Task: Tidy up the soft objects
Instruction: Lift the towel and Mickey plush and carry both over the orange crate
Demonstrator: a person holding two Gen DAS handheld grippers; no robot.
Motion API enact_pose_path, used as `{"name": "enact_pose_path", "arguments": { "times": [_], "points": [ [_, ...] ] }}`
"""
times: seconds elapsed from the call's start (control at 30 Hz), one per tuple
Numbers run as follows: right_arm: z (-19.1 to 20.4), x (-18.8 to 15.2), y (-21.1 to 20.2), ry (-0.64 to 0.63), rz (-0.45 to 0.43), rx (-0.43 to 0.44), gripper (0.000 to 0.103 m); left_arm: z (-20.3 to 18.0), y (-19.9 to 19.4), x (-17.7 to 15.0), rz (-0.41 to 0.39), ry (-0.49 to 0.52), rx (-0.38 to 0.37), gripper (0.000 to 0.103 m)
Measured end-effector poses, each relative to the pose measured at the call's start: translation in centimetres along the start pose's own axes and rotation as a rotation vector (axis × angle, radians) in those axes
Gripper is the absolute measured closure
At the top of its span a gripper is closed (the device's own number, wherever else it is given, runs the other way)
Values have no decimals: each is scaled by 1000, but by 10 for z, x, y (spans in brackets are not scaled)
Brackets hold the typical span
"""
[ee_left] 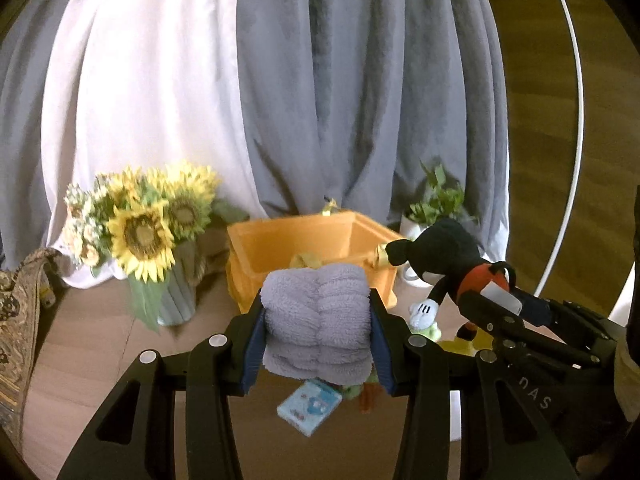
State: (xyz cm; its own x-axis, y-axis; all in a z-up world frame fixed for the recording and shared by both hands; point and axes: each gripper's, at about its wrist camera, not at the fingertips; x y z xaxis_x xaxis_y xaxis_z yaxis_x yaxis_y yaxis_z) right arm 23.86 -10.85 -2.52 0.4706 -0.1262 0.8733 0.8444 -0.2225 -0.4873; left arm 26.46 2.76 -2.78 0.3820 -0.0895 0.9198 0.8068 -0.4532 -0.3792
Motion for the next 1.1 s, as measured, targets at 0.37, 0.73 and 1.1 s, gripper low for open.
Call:
{"name": "enact_pose_path", "arguments": {
  "times": [0.37, 0.73, 1.1],
  "points": [
    [-26, 41, 20, -27, -66, 152, 64, -25, 8, 30, -102, -26, 134, 58],
    [-41, 70, 47, -41, -113, 218, 64, -33, 25, 58, -175, 0, 203, 58],
    [-36, 95, 80, -45, -142, 240, 64, -16, 67, 82, -192, 31, 207, 58]
  ]
}}
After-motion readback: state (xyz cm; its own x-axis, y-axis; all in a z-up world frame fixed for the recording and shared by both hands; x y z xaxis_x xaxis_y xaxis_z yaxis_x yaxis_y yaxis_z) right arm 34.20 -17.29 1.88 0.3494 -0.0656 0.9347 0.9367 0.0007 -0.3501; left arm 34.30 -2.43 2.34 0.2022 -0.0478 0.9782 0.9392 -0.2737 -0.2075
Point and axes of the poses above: each gripper's, at about its wrist camera, not at the fingertips, and y roughly the way its jaws point, z to its left, x to its top, and after that the axes turned 4 degrees about -x, right-handed
